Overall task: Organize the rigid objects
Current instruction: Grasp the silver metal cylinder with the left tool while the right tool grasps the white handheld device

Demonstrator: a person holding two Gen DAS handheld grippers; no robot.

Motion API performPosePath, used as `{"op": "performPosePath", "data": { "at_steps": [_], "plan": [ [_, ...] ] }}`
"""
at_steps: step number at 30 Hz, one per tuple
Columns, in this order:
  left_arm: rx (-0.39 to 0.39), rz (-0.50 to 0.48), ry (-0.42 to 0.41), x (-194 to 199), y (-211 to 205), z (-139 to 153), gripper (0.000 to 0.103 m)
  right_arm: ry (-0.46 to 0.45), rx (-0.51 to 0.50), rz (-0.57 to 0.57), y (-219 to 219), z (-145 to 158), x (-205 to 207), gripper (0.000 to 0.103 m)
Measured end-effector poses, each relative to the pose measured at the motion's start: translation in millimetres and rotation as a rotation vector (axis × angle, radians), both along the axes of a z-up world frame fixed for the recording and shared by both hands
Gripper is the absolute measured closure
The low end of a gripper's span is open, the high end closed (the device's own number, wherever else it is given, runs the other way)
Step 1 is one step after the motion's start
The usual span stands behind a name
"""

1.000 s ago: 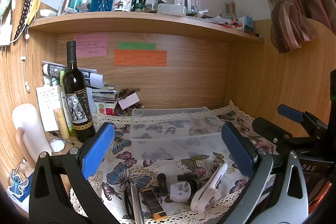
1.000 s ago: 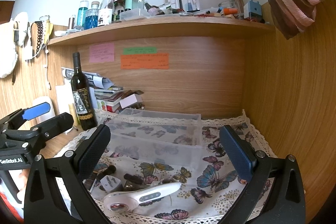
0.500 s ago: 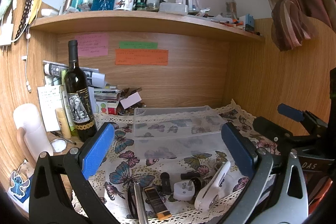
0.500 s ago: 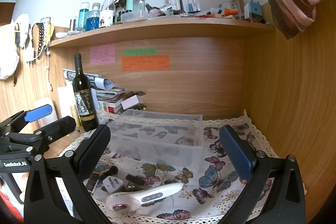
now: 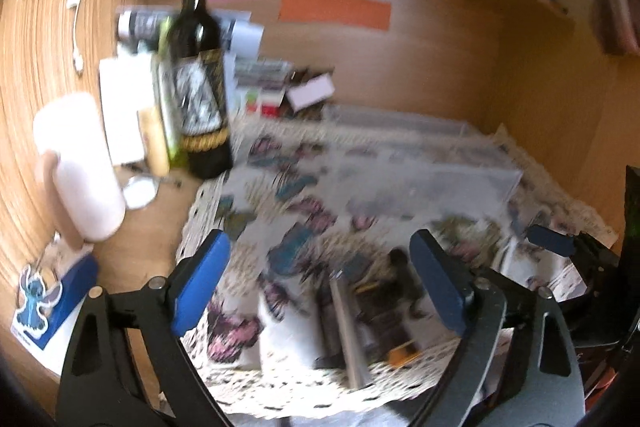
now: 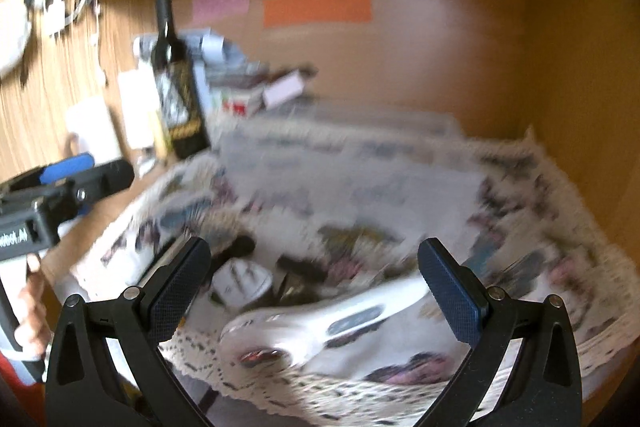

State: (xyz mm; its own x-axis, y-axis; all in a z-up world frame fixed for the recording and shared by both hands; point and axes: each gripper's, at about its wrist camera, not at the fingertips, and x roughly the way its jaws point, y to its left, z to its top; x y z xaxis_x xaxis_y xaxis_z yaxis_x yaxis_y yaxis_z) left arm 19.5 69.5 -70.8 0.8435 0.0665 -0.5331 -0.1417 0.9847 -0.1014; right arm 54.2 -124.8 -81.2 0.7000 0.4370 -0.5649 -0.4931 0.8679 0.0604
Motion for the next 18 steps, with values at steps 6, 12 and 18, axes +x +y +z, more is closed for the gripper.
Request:
{"op": "performPosePath", "data": {
  "at_steps": [6, 12, 18],
  "plan": [
    [-0.003, -0.017, 0.106, 1.9, 5.0, -28.7, 0.018, 0.034, -0.094, -0.005, 9.0, -23.4, 0.3, 0.0],
    [-0.008, -0.058, 0.167, 2.5, -6.0, -49.4, 0.029, 0.068, -0.083, -0.044, -16.8, -27.7, 2.2, 0.0],
    [-0.01, -0.057, 0.177, 7.7, -9.0, -54.5, 0.047, 0.087, -0.089, -0.098, -47.7, -29.4, -0.4, 0.001]
  ]
}}
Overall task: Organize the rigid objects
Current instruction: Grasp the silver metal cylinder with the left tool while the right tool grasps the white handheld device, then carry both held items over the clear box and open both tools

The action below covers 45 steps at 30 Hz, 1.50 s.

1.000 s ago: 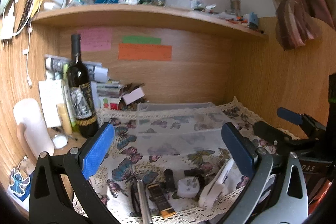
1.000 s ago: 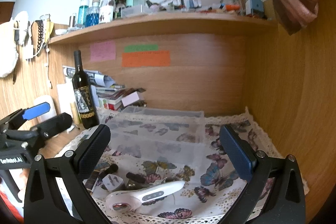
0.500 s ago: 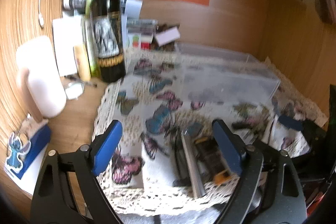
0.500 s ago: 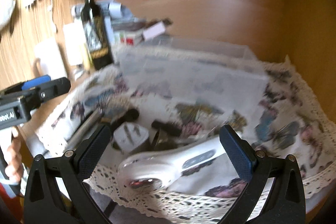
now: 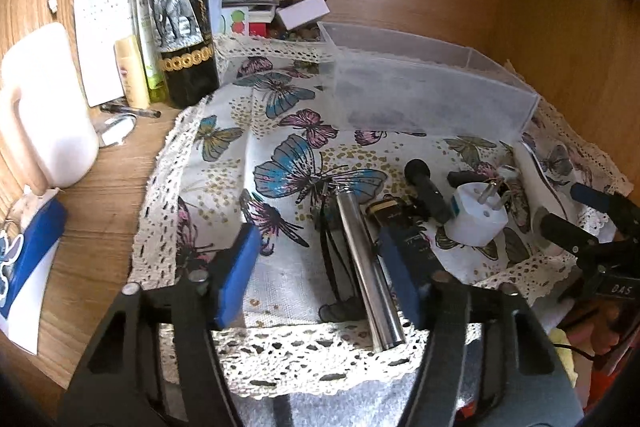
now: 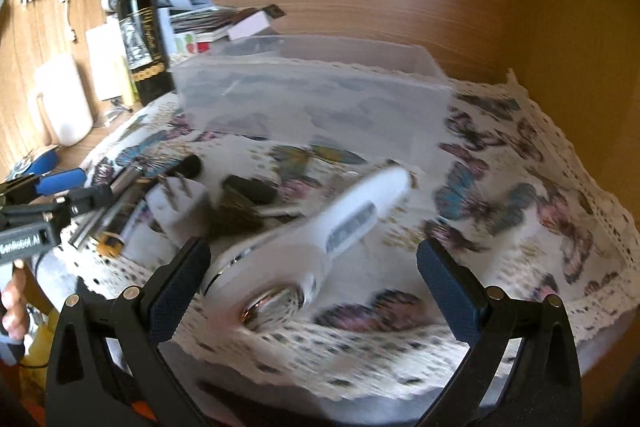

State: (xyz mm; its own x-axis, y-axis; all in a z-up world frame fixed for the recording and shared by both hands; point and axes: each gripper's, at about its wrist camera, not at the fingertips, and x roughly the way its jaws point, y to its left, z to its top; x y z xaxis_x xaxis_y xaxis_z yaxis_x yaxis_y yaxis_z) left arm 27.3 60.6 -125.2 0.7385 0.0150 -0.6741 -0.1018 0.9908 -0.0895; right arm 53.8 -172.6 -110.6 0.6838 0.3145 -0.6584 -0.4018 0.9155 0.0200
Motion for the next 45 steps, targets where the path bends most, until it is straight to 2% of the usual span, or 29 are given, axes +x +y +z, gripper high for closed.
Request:
{"op": "performPosePath", "data": {
  "at_steps": [3, 5, 9, 11, 13, 15, 16, 21, 26, 29, 31, 36, 41, 45],
  "plan": [
    [-0.008, -0.011, 0.015, 4.3, -2.8, -2.5, 0.053, 0.021, -0.006, -0.025, -8.7, -5.0, 4.0, 0.009],
    [0.02, -0.013, 0.007, 4.9, -9.3, -2.0, 0.054, 0.046, 0.007, -0.048, -16.4, -10.2, 7.9, 0.023],
    [0.064, -0.021, -0.018, 5.7, -17.9, 0.9, 0.055, 0.046, 0.05, -0.064, -23.4, -11.2, 8.5, 0.032],
    [0.07, -0.029, -0.009, 9.2, -19.1, -2.3, 0.07, 0.039, 0.054, -0.067, -22.3, -12.3, 8.8, 0.042],
    [0.056, -0.038, 0.022, 15.3, -17.6, -10.2, 0.079, 0.021, 0.042, -0.069, -18.6, -14.1, 8.7, 0.048],
    [0.06, -0.033, 0.007, 14.0, -18.0, -12.2, 0.081, 0.001, 0.024, -0.072, -14.1, -14.9, 6.5, 0.064],
    [0.067, -0.037, 0.006, 13.4, -19.0, -11.7, 0.085, -0.004, 0.018, -0.078, -13.9, -14.6, 6.3, 0.068],
    [0.068, -0.055, 0.01, 12.2, -18.5, -9.7, 0.087, -0.02, 0.04, -0.08, -22.9, -4.8, 3.0, 0.069],
    [0.037, -0.057, -0.004, 10.2, -12.2, -0.1, 0.087, -0.075, 0.08, -0.09, -42.4, 21.0, -5.4, 0.069],
    [0.016, -0.064, -0.029, 9.9, -9.1, 10.7, 0.087, -0.106, 0.105, -0.097, -52.5, 36.8, -5.6, 0.069],
    [-0.025, -0.086, -0.041, 11.9, -6.2, 20.8, 0.087, -0.13, 0.126, -0.1, -58.3, 48.3, -4.5, 0.069],
    [-0.041, -0.107, -0.104, 19.4, -4.8, 53.3, 0.087, -0.201, 0.155, -0.1, -63.4, 76.3, -1.5, 0.069],
    [-0.009, -0.108, -0.188, 32.5, -6.5, 86.0, 0.087, -0.289, 0.154, -0.089, -56.2, 104.7, 3.8, 0.069],
    [0.018, -0.104, -0.205, 54.9, -10.9, 97.9, 0.087, -0.311, 0.153, -0.054, -44.6, 113.8, 20.4, 0.069]
  ]
}}
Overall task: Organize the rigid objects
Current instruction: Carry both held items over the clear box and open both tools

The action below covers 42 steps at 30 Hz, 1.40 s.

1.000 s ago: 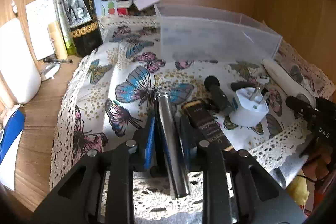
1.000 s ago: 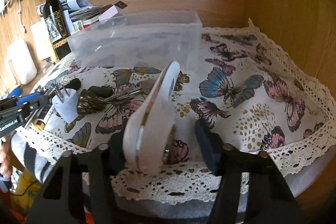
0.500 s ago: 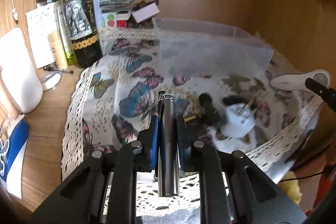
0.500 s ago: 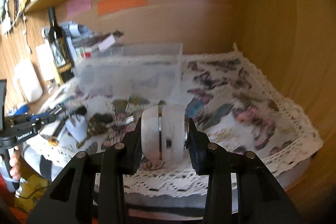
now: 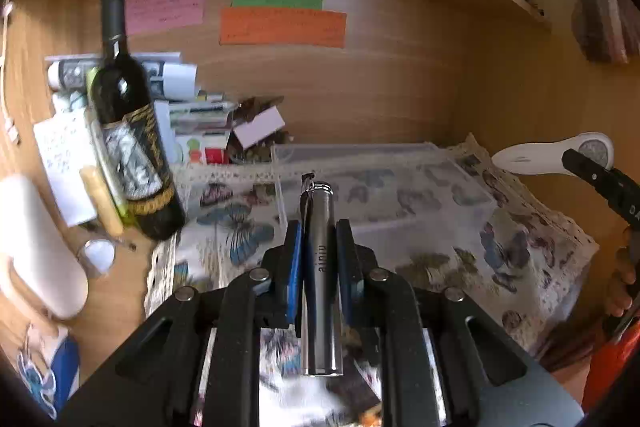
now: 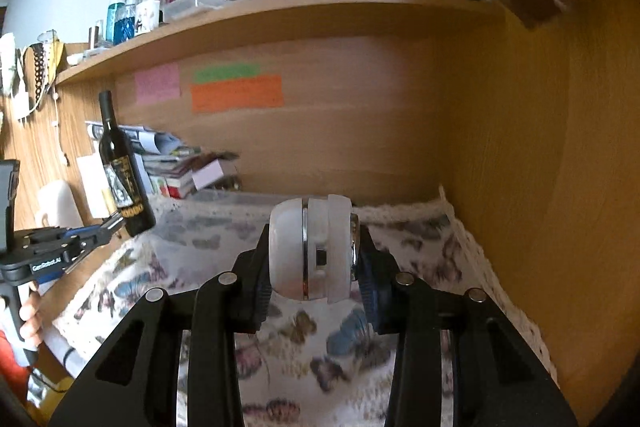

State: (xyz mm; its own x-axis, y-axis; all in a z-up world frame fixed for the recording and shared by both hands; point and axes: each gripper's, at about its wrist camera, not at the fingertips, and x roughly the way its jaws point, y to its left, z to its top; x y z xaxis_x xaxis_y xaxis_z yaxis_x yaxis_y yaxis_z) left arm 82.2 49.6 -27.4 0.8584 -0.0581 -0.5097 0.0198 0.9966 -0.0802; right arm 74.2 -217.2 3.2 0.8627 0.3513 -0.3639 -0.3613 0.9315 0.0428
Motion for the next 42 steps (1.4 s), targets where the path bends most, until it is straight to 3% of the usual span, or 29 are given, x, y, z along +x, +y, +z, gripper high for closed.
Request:
{"op": "performPosePath", "data": {
  "at_steps": [8, 19, 23, 34, 37, 41, 42],
  "plan": [
    [0.013, -0.01, 0.092, 67.3, -3.2, -7.9, 0.087, 0.065, -0.022, 0.123, 38.4, -14.3, 55.0, 0.069],
    [0.016, -0.061, 0.243, 134.1, -13.0, -38.0, 0.087, 0.267, -0.081, 0.285, 91.0, -49.6, 127.2, 0.069],
    [0.028, -0.078, 0.276, 147.2, -20.6, -47.3, 0.087, 0.269, -0.131, 0.296, 96.4, -57.7, 133.9, 0.069],
    [0.046, -0.081, 0.297, 157.6, -30.2, -52.4, 0.087, 0.403, -0.207, 0.227, 83.0, -77.5, 165.7, 0.068],
    [0.05, -0.077, 0.279, 152.1, -31.9, -46.7, 0.075, 0.406, -0.209, 0.19, 76.5, -76.4, 167.1, 0.064],
    [0.057, -0.072, 0.229, 137.1, -33.3, -32.6, 0.059, 0.363, -0.19, 0.158, 66.5, -63.3, 157.7, 0.04],
    [0.057, -0.071, 0.212, 131.9, -33.6, -28.0, 0.056, 0.344, -0.185, 0.151, 64.0, -58.3, 153.6, 0.039]
  ]
}}
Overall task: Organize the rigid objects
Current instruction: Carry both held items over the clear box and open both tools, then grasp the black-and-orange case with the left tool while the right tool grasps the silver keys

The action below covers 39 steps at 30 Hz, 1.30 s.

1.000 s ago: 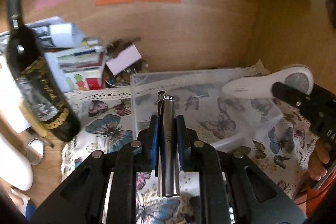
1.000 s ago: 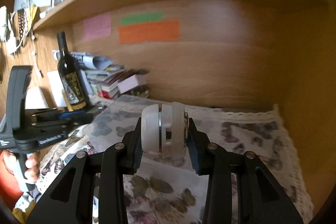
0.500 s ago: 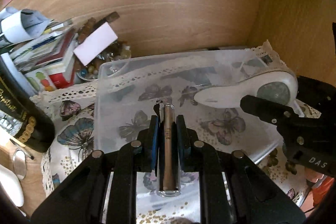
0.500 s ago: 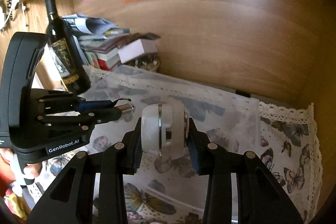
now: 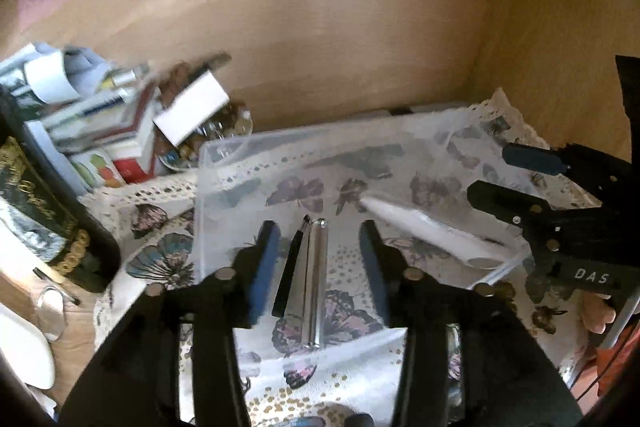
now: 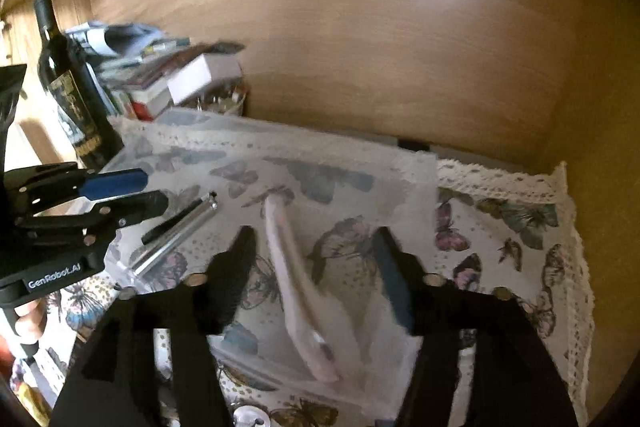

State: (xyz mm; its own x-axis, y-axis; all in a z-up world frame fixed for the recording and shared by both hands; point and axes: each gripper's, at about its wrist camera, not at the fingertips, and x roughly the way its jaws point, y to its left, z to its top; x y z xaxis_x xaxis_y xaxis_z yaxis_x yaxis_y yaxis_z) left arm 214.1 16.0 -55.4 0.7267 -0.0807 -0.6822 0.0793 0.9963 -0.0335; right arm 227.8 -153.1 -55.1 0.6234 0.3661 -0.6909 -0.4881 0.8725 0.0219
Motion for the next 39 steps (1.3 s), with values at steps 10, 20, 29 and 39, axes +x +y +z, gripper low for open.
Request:
{"op": "performPosePath", "data": {
  "at_steps": [10, 20, 29, 39],
  "plan": [
    [0.048, 0.029, -0.181, -77.0, 7.3, 36.6, 0.007, -0.167, 0.057, 0.017, -9.6, 40.0, -72.1, 0.022],
    [0.06, 0.039, -0.077, -129.3, 17.5, -9.0, 0.005, -0.149, -0.005, 0.041, -5.1, 2.0, -118.6, 0.02],
    [0.013, -0.015, 0.058, -153.5, 13.9, -64.4, 0.005, 0.0, -0.101, 0.033, -18.8, -47.1, -119.8, 0.019],
    [0.027, -0.016, 0.089, -159.5, 8.3, -82.4, 0.021, 0.113, -0.11, 0.096, 0.5, -69.1, -111.1, 0.019]
  ]
}}
